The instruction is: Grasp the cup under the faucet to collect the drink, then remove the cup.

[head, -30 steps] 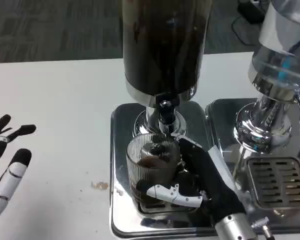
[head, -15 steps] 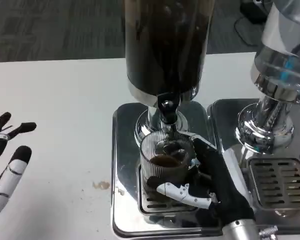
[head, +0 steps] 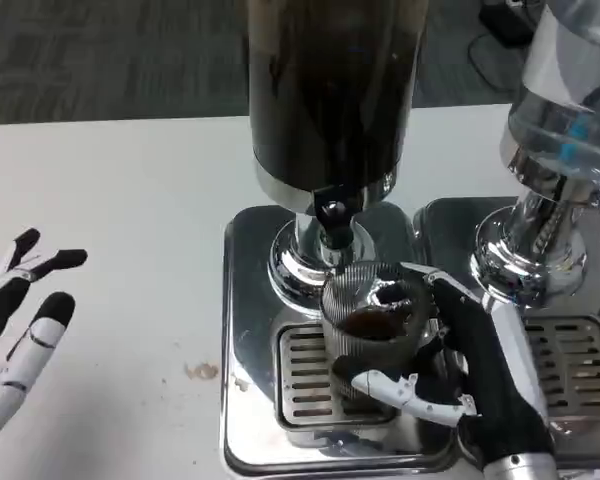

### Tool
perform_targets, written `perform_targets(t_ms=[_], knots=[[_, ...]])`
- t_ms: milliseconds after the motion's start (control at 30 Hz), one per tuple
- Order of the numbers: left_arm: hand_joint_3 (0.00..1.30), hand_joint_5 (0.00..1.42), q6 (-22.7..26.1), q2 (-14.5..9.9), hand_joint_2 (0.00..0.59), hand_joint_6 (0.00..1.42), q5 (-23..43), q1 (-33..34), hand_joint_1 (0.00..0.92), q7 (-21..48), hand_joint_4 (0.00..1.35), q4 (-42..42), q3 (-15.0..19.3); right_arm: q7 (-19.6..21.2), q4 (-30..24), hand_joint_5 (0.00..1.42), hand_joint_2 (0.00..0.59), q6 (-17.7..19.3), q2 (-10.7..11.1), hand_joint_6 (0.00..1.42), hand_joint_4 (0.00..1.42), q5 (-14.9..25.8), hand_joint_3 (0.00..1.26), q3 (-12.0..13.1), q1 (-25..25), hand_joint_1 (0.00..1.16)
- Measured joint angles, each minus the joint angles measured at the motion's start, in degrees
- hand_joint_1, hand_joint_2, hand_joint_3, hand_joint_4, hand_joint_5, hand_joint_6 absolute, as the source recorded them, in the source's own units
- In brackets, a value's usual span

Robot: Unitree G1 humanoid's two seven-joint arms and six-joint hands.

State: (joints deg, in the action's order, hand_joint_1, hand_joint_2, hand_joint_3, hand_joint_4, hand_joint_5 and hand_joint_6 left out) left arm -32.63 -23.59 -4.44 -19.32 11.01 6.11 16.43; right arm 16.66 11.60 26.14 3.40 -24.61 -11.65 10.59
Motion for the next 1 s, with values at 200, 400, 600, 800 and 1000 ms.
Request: perform_targets(t_ms=[200, 400, 600, 800, 1000], knots=[[0.26, 0.07, -0.12, -0.67, 0.236, 0.00, 0.29, 1.11, 0.000, 1.01, 0.00, 0.99, -0.67, -0.36, -4.52, 0.81, 0.138, -0.06, 0.53, 1.07, 0.60, -0.39, 0.49, 0.03, 2.99, 0.95], [0.21, 0.05, -0.34, -2.24, 0.235, 0.00, 0.36, 1.25, 0.000, 2.87, 0.00, 1.62, -1.65, -1.86, -9.91, 0.82, 0.138, -0.39, 1.20, 1.08, 0.60, 0.62, 0.49, 0.18, 8.01, 0.95], [0.19, 0.05, -0.85, -3.42, 0.234, 0.00, 0.37, 1.33, 0.000, 3.46, 0.00, 1.63, -1.67, -4.17, -14.48, 0.82, 0.138, -0.71, 1.43, 1.08, 0.60, 2.67, 0.50, 0.52, 9.68, 0.95], [0.16, 0.03, -2.69, -5.69, 0.225, 0.00, 0.37, 1.04, 0.000, 4.74, 0.00, 1.48, -1.65, -8.40, -21.65, 0.82, 0.142, -2.31, 1.86, 1.09, 0.60, 6.46, 0.50, 0.79, 13.92, 0.95], [0.15, 0.03, -3.61, -6.88, 0.221, 0.00, 0.39, -0.64, 0.000, 5.14, 0.00, 0.01, -1.33, -9.44, -27.66, 0.82, 0.147, -2.82, 1.43, 1.09, 0.61, 6.90, 0.50, 0.04, 17.48, 0.95]])
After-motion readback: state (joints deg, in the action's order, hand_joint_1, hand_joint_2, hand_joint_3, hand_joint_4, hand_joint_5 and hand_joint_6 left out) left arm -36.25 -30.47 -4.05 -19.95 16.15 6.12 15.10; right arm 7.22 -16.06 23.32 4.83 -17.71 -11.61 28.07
